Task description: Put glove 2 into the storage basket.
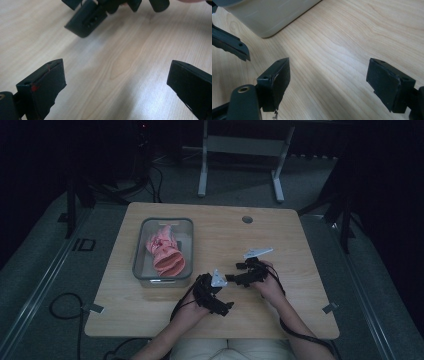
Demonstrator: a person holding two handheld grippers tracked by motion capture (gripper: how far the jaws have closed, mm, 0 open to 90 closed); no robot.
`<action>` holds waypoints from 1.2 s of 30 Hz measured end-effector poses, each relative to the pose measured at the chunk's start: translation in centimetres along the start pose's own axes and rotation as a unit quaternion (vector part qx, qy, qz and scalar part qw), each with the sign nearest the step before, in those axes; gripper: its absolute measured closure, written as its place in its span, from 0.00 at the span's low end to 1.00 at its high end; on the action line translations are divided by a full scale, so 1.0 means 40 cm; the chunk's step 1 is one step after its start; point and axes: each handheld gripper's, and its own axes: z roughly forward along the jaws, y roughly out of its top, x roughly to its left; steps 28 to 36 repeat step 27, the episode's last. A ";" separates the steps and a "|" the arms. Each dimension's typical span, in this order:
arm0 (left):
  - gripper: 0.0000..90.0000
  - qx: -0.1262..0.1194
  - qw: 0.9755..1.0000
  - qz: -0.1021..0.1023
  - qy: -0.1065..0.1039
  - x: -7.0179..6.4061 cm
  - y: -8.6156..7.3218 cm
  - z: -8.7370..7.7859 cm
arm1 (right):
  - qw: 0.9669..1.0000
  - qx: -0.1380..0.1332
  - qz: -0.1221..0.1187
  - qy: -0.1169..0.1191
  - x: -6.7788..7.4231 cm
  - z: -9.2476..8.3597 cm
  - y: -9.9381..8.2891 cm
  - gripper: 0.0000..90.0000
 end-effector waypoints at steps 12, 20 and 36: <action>0.01 -0.009 1.000 -0.001 -0.003 -0.009 -0.026 0.016 | 1.000 -0.006 -0.026 -0.013 -0.013 0.002 -0.053 0.19; 0.01 -0.009 1.000 0.006 -0.007 -0.016 -0.043 0.027 | 0.999 -0.017 -0.029 -0.024 -0.018 -0.010 -0.068 0.19; 0.01 -0.010 1.000 0.007 -0.009 -0.017 -0.048 0.028 | 0.999 -0.017 -0.032 -0.027 -0.020 -0.011 -0.071 0.19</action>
